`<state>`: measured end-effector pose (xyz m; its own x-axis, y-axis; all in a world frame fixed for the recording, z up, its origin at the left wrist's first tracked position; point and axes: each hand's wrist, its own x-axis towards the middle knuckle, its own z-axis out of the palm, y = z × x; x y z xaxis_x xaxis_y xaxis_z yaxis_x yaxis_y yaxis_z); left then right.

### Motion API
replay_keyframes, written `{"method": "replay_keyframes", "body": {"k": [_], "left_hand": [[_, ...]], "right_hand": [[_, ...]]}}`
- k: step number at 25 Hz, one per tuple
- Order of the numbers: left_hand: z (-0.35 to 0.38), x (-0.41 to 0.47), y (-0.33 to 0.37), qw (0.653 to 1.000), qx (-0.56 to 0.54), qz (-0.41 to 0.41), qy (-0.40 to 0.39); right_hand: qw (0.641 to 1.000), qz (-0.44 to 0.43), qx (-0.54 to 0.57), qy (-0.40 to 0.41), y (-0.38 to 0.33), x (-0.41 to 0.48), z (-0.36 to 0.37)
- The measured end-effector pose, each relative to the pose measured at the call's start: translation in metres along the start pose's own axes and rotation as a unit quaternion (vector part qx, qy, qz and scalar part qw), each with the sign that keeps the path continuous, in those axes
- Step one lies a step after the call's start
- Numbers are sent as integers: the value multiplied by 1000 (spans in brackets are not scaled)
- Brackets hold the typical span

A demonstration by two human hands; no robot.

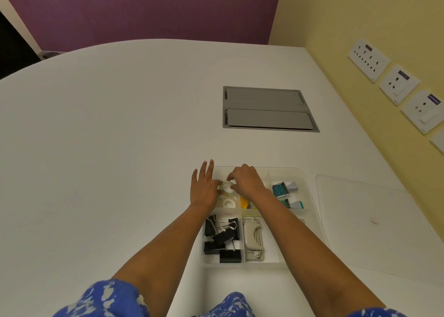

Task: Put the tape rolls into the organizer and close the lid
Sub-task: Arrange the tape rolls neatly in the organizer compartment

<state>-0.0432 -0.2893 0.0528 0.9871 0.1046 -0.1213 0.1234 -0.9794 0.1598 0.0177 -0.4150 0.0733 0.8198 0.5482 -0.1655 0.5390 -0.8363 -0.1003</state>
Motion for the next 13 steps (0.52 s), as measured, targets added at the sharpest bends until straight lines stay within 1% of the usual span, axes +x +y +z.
{"method": "replay_keyframes", "body": {"k": [2,7,13], "left_hand": [[0,-2,-2,1000,3,4,-1],[3,-5,-10,1000,5,0,14],[4,-6,-10,1000,14,-16,10]], "right_hand": [[999,-12,-29,1,-3,-1,2],[995,-41,-81,41,-6,-4,5],[990,-53,-128,23,-18,-4,6]]}}
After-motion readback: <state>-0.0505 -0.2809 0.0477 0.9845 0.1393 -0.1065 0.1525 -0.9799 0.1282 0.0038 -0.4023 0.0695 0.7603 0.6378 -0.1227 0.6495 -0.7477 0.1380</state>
